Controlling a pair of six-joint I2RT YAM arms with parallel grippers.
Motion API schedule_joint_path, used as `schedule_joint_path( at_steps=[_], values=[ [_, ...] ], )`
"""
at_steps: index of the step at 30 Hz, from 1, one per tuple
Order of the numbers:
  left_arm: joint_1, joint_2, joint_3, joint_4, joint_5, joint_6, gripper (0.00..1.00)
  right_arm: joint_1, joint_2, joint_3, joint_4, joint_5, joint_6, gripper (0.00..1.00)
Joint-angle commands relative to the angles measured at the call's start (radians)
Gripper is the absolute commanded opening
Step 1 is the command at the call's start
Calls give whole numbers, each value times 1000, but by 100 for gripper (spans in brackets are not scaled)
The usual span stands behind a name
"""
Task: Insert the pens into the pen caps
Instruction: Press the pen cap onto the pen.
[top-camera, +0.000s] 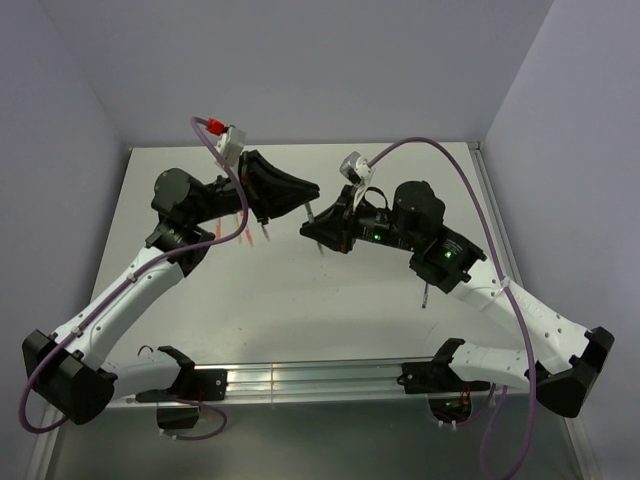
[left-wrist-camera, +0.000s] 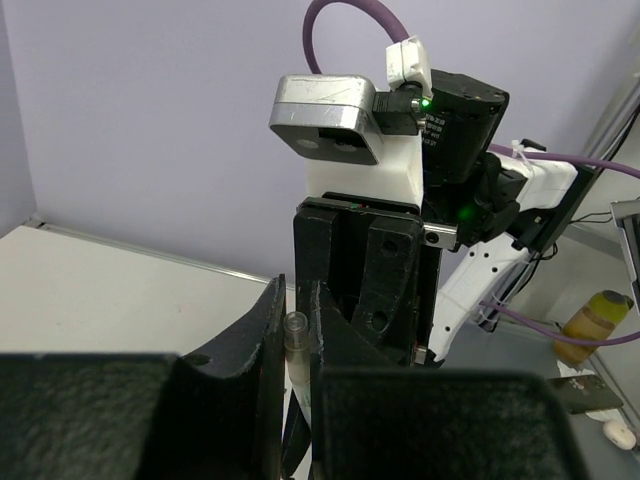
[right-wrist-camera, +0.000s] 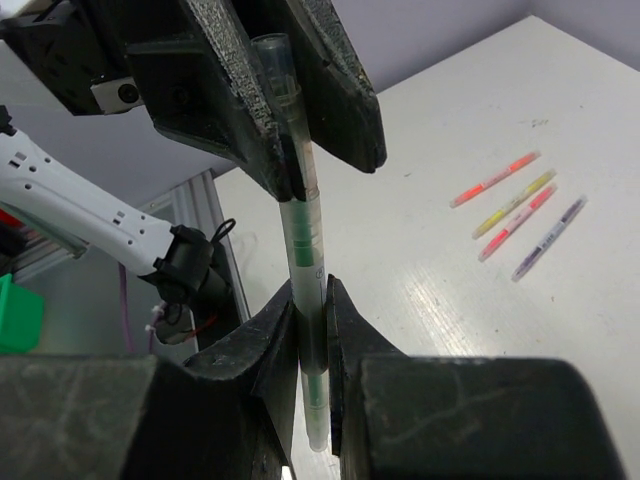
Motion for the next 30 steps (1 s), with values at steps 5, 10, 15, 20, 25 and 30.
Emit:
schedule_joint_path(
  at_steps=[5,10,15,20,25,30],
  values=[
    [-50,-27,-44,-153,4,109,0,-23,3,132,73,158,30,0],
    [-70,-26,-56,-192,-55,132,0,-23,15,158,64,209,33,0],
    [-88,-21,-71,-207,-135,134,0,-24,24,176,56,255,32,0],
    [-111,-15,-68,-236,-203,137,0,-23,29,190,44,338,29,0],
    [-131,-6,-74,-250,-267,126,0,-21,27,190,55,413,32,0],
    [-148,5,-76,-261,-306,116,0,-20,27,195,67,456,27,0]
  ],
)
